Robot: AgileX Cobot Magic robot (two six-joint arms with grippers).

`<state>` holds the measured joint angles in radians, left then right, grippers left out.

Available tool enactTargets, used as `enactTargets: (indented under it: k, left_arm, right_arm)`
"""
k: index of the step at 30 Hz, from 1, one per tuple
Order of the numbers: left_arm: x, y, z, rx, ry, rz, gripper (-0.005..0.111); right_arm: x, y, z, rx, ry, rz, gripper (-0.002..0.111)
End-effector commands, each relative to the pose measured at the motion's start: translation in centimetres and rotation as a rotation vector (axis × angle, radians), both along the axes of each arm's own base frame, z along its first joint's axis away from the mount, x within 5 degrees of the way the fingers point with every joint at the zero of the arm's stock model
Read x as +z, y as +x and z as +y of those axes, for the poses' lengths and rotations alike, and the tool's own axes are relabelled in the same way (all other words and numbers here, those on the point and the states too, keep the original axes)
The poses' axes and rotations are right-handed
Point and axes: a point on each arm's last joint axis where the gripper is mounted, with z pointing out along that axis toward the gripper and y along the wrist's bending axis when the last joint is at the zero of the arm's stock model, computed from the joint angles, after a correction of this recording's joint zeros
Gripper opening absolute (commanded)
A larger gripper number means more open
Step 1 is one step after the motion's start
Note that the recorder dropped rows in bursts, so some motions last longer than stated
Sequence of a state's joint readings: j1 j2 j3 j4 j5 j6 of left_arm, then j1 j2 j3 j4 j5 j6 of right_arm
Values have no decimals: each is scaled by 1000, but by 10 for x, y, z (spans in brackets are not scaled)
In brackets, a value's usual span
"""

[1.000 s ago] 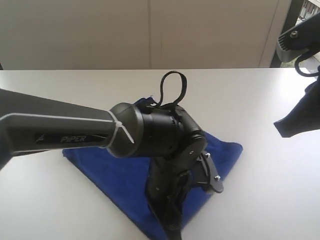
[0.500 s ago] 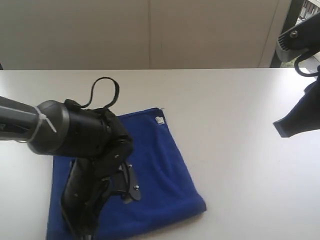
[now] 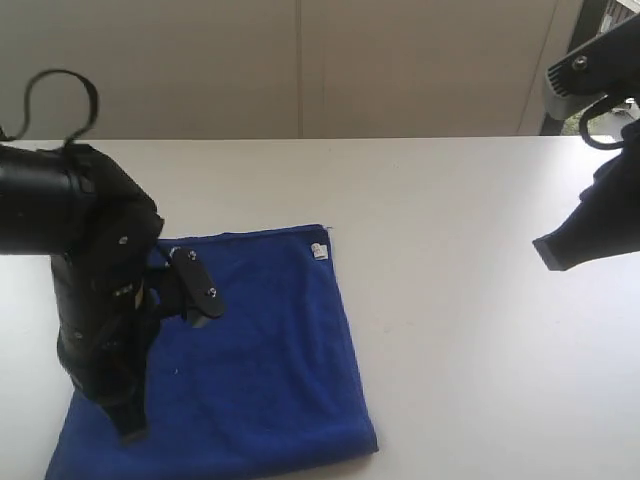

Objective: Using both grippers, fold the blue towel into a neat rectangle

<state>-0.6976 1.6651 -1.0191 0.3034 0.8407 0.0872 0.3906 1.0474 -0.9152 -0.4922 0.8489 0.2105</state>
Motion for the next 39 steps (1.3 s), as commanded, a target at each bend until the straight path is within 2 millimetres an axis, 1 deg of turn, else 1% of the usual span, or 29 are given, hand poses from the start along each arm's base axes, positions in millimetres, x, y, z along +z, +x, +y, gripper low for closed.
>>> enactTargets:
  k: [1,4,6,8,11,15,16,17,21,23,26,30,31,32,36,39]
  left_arm:
    - [30,-17,14,18,-64,-56,0]
    - [45,-30,28,19,-79,-123,0]
    - [52,-40,37,60,-107,-155,0]
    - [59,-50,44,112,-146,-187,0]
    - [73,-67,56,177,-269,-277,0]
    - [86,-88,74,212,-429,-424,0]
    - [87,-91,78,223,-459,-447,0]
    - [86,-96,82,222,-487,-472,0]
    - [79,-108,92,191,-562,-547,0]
    - [80,-112,94,213,-609,-573,0]
    - [85,-115,97,210,-639,-606,0]
    - [88,-118,99,220,-655,-617,0]
    - [88,-118,99,218,-657,-621,0]
    - [89,-119,100,218,-659,-623,0]
    - [89,-119,100,220,-659,-622,0]
    - [89,-119,100,220,-659,-622,0]
  right_arm:
    - [-10,1,8,136,-11,-14,0]
    - [-22,2,21,267,26,47,0]
    - [-29,6,31,352,58,83,0]
    - [-35,15,41,420,78,122,0]
    - [-50,37,59,463,133,222,0]
    - [-83,83,87,530,187,346,0]
    - [-91,97,94,540,209,365,0]
    - [-94,110,100,547,233,367,0]
    - [-120,165,120,556,397,435,0]
    - [-133,184,126,555,453,470,0]
    - [-157,207,134,546,468,509,0]
    - [-180,221,139,534,477,545,0]
    - [-188,224,138,518,476,560,0]
    - [-191,226,139,508,481,562,0]
    - [-207,230,131,446,419,588,0]
    - [-213,232,123,392,337,599,0]
